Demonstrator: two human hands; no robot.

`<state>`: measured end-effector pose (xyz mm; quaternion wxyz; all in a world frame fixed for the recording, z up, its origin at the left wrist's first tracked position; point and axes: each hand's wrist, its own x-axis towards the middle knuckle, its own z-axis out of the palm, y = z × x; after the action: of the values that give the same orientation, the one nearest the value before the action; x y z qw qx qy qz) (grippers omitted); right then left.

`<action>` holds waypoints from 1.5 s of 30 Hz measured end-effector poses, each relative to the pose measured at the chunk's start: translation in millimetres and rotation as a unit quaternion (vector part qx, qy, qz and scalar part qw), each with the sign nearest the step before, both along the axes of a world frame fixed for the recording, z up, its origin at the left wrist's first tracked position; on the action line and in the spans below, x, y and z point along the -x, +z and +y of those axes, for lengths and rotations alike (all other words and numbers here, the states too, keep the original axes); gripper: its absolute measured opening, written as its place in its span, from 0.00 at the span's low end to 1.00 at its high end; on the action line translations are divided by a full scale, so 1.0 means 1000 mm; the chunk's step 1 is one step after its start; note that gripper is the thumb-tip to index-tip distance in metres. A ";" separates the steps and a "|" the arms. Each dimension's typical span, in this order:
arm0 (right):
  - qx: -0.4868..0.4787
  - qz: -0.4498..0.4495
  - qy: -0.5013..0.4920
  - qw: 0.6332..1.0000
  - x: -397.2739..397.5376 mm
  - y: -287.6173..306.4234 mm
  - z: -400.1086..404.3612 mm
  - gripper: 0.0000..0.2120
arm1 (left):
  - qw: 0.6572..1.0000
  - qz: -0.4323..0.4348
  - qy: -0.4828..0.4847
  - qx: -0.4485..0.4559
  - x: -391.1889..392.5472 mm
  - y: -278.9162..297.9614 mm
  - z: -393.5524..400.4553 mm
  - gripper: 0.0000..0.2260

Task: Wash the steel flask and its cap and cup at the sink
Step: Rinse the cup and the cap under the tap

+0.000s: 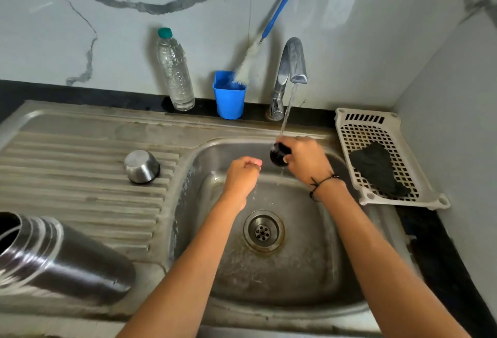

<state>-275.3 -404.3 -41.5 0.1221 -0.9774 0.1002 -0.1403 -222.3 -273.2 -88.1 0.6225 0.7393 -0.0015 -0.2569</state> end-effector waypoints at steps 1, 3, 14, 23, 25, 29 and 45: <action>-0.005 0.005 0.001 1.000 0.003 -0.005 0.002 0.23 | 1.000 -0.002 0.000 0.001 0.002 0.000 0.001 0.13; -0.024 -0.064 -0.013 0.998 0.008 -0.009 0.002 0.24 | 1.000 -0.008 0.000 0.004 0.004 0.001 0.003 0.13; -0.058 -0.062 -0.027 0.996 0.009 -0.013 0.005 0.22 | 1.000 -0.008 0.010 0.022 0.007 0.002 0.009 0.10; -0.066 -0.088 -0.064 0.992 0.012 -0.025 0.010 0.22 | 0.999 0.003 0.013 0.034 0.008 -0.002 0.009 0.10; -0.060 -0.119 -0.054 0.990 0.014 -0.024 0.012 0.22 | 0.999 0.003 0.013 0.034 0.007 -0.001 0.010 0.09; -0.058 -0.087 -0.063 0.992 0.012 -0.024 0.017 0.21 | 0.999 0.005 0.017 0.036 0.007 0.000 0.012 0.10; -0.106 -0.145 -0.130 0.975 0.011 -0.026 0.011 0.16 | 0.999 0.002 0.010 0.036 0.011 0.001 0.010 0.09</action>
<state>-286.7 -393.1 -67.6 0.2191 -0.9068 0.2216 -0.2837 -233.2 -263.0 -87.4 0.6512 0.7160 -0.0020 -0.2514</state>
